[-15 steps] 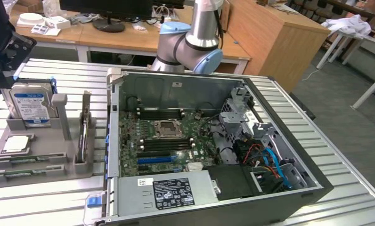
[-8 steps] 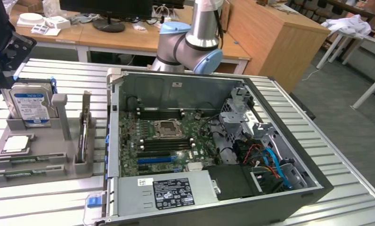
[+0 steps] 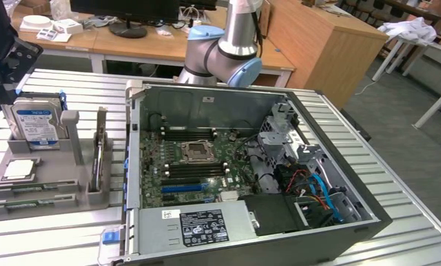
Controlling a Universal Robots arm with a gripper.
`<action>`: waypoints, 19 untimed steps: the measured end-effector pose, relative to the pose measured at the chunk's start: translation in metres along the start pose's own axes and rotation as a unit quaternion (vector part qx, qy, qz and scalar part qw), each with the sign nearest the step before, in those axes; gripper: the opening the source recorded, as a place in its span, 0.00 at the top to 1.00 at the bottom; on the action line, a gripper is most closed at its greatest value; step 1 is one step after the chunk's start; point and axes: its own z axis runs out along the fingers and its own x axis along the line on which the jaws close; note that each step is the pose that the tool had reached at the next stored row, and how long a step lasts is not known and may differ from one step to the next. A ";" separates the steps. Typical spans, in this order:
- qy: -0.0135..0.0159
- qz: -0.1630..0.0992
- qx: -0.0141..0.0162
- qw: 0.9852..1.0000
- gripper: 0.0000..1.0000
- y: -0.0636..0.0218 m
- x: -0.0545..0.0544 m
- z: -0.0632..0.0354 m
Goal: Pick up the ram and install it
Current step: 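Pick up the ram and move it above insertion slot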
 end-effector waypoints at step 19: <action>0.006 -0.123 -0.003 0.992 0.89 0.0000 0.000 0.0001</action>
